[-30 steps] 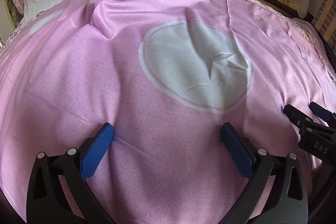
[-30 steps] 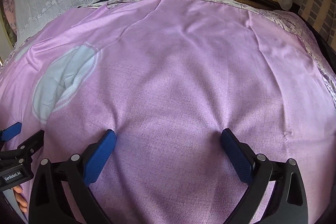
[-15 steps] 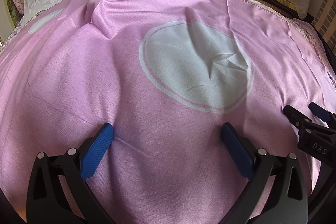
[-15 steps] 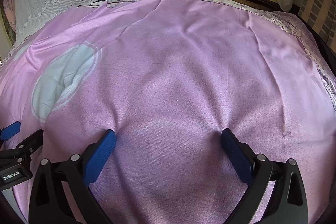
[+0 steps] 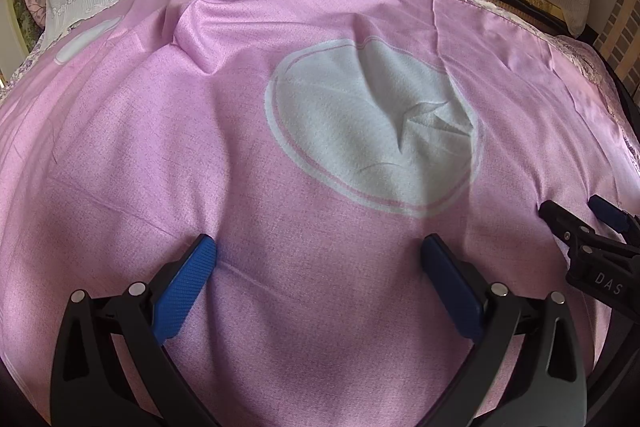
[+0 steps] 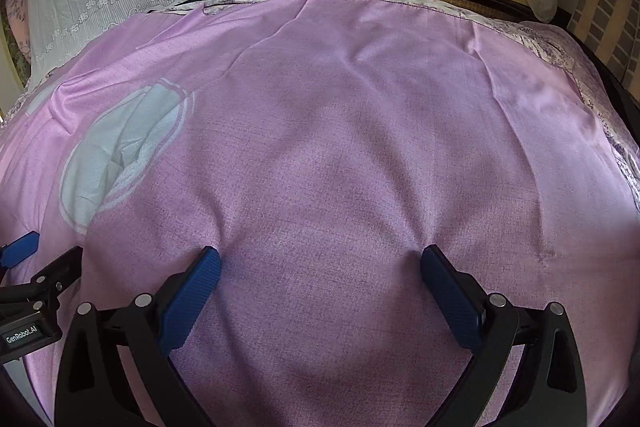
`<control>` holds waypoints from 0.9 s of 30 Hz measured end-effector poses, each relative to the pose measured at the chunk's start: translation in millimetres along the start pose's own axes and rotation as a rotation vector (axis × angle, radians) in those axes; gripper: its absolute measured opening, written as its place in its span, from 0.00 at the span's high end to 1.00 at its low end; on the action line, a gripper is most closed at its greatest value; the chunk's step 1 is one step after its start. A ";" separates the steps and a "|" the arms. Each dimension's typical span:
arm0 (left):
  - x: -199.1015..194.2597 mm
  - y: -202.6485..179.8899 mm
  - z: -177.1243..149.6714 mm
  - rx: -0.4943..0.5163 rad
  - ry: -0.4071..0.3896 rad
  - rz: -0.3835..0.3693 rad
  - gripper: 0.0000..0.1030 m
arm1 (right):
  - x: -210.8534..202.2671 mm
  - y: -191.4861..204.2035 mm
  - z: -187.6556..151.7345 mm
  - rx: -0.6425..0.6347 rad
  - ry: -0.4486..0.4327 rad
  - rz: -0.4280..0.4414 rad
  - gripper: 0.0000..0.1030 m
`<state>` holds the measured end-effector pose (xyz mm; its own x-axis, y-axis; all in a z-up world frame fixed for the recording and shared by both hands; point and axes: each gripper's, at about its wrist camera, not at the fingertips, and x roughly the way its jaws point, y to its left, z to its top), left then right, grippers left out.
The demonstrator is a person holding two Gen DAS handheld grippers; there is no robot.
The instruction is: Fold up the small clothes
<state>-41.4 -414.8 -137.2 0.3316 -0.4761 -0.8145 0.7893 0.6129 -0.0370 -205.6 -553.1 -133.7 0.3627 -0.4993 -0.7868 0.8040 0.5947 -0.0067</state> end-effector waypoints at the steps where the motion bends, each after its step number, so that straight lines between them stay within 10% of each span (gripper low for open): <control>1: 0.1 0.0 0.0 0.000 0.000 0.000 0.04 | 0.2 -0.4 0.1 0.000 0.000 0.000 0.03; 27: -0.5 -6.3 -1.4 0.005 0.000 0.037 0.04 | 0.5 -0.1 0.3 0.000 0.000 0.000 0.03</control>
<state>-47.3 -417.6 -137.4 0.3606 -0.4532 -0.8152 0.7791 0.6269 -0.0039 -205.3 -553.6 -133.8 0.3628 -0.4993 -0.7868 0.8040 0.5946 -0.0067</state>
